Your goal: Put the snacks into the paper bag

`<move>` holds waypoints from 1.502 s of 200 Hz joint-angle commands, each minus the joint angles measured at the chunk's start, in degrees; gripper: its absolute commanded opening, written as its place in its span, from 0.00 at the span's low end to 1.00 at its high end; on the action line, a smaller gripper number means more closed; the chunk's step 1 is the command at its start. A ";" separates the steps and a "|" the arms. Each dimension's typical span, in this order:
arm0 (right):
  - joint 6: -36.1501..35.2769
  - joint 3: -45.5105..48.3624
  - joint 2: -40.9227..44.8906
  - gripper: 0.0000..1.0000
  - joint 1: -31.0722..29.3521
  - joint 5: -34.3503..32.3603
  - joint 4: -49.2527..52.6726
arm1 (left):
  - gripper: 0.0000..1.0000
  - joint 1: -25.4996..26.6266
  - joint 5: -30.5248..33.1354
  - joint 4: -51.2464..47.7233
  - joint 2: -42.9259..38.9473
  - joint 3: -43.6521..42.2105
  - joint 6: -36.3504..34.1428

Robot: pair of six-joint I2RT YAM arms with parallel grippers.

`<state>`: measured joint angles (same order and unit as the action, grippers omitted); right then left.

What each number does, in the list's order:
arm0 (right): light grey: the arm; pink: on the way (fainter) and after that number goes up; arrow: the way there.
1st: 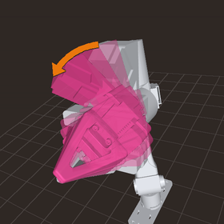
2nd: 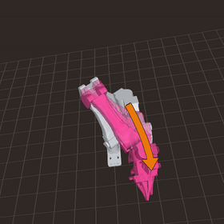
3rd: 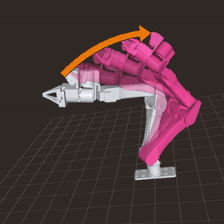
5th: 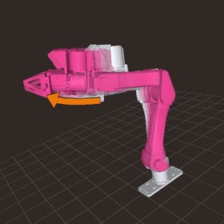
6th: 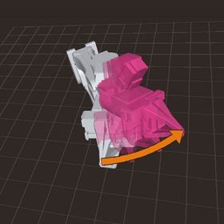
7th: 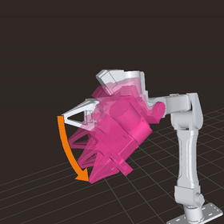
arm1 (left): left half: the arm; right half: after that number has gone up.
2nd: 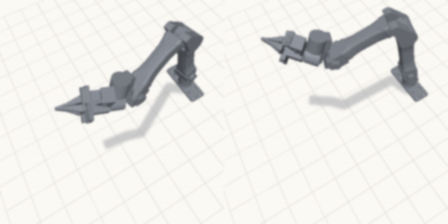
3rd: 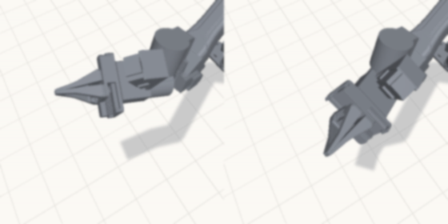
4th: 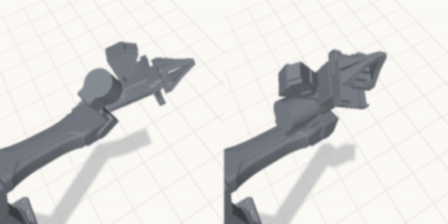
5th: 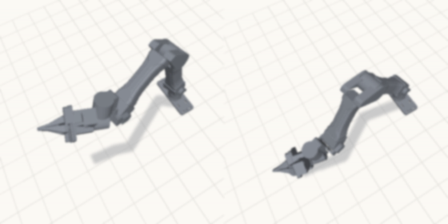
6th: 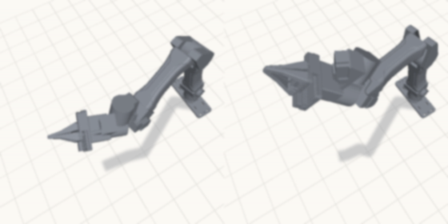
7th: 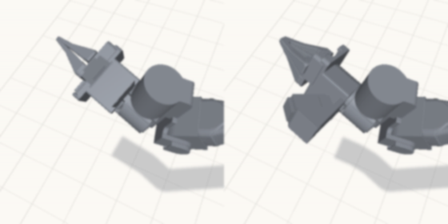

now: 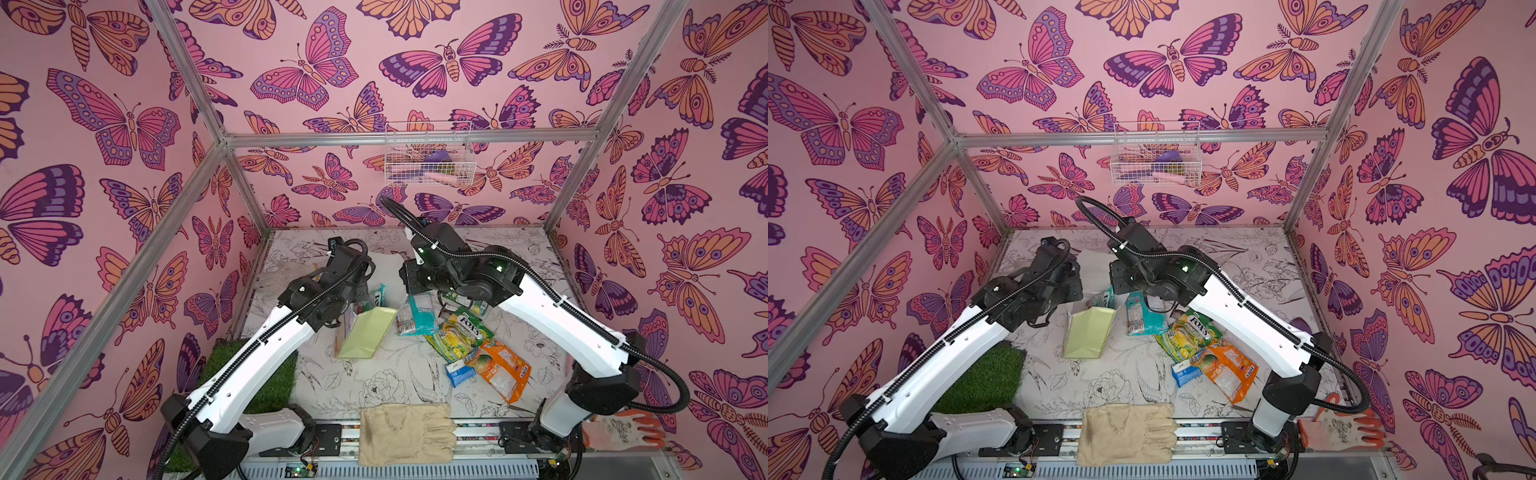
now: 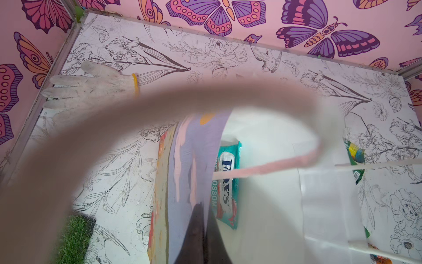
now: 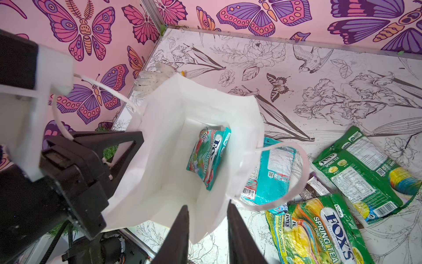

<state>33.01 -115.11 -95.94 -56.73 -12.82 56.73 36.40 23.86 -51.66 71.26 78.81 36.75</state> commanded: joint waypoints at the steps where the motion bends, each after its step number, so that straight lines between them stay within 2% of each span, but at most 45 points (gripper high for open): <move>1: 0.21 -1.41 0.60 0.31 -0.50 -0.10 -0.27 | 0.00 0.20 0.92 0.21 -0.86 -0.85 0.71; 20: 0.22 -0.96 0.99 0.33 -0.49 -0.01 -0.39 | 0.00 0.16 1.05 0.26 -0.91 -0.87 0.55; 77: -0.21 -0.68 1.65 0.50 -0.54 0.24 0.11 | 0.00 0.18 1.45 0.24 -1.21 -1.19 0.39; 152: -1.15 1.51 5.43 0.65 -0.31 -3.39 0.29 | 0.00 -0.22 0.66 0.94 -2.03 -1.88 0.73; 199: -1.60 3.01 8.89 0.67 0.90 -4.88 1.27 | 0.00 -0.85 -0.28 1.56 -2.36 -2.58 0.72; 241: -0.07 8.29 13.18 0.68 3.62 -5.64 0.03 | 0.00 -1.39 -0.78 1.87 -2.90 -2.95 0.98; 300: 2.88 16.94 18.82 0.69 9.61 -1.06 -2.78 | 0.00 -1.96 -1.79 2.18 -3.49 -3.43 1.13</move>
<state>34.04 -100.73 -79.46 -49.25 -15.75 55.46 34.87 22.70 -50.46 68.88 76.27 37.19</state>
